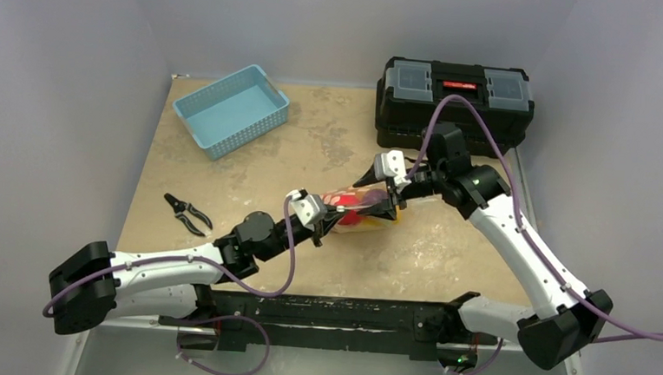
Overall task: Open the zip-top bag and remove the fake food
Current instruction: Pick up the zipper food storage bag at the center of the board, then unzip the zipper food storage bag at the center of the board.
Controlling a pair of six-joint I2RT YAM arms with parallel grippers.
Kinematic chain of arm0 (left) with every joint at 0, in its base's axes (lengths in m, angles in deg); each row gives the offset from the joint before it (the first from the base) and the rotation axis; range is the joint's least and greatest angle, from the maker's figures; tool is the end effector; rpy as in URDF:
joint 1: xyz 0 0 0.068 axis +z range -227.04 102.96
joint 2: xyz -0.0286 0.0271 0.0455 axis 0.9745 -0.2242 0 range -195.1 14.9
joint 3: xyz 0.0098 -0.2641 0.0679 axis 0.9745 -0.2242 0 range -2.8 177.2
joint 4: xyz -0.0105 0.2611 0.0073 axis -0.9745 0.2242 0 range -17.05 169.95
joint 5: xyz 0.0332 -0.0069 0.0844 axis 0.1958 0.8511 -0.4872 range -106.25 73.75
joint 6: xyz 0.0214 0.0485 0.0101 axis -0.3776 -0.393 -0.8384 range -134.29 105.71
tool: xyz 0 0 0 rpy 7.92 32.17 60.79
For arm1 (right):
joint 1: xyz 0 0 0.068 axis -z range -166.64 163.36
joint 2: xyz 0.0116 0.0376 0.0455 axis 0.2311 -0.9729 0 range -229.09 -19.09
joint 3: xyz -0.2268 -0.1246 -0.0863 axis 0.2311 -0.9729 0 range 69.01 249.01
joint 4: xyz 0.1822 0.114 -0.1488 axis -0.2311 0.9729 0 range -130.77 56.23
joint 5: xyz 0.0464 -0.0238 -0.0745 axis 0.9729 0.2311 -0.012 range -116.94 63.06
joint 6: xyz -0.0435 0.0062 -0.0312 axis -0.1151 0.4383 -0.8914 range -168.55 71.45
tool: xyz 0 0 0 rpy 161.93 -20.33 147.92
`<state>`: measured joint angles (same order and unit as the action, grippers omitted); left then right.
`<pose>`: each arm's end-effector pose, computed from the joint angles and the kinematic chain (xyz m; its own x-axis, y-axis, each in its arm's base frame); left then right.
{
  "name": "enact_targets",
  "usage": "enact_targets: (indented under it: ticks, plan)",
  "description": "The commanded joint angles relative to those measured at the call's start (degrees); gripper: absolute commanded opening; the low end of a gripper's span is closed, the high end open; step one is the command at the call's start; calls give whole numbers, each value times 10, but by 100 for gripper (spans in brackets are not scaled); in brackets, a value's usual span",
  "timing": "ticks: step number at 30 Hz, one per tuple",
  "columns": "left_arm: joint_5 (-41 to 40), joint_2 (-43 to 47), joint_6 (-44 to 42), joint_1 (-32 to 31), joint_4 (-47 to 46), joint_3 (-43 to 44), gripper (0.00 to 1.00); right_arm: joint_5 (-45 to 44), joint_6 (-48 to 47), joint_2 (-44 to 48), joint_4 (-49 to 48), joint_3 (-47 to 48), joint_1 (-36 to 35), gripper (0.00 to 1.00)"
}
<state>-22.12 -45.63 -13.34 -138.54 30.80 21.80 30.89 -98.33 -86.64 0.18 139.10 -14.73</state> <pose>0.1142 -0.2026 0.2600 0.0380 -0.1044 -0.9938 0.8264 0.5624 -0.0275 0.1924 0.1368 0.3705 0.2845 -0.3090 -0.9075 -0.9582 -0.1217 -0.2589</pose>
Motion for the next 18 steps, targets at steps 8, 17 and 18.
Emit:
enact_targets:
  ticks: [8,17,18]
  plan:
    - [27,9,36,3,79,80,0,-23,25,-15,-1,7,-41,41]
    - [29,-6,44,3,88,97,0,-7,34,-10,-10,-1,-49,35]
    - [29,-7,45,3,89,99,0,-8,35,-9,-11,-1,-49,34]
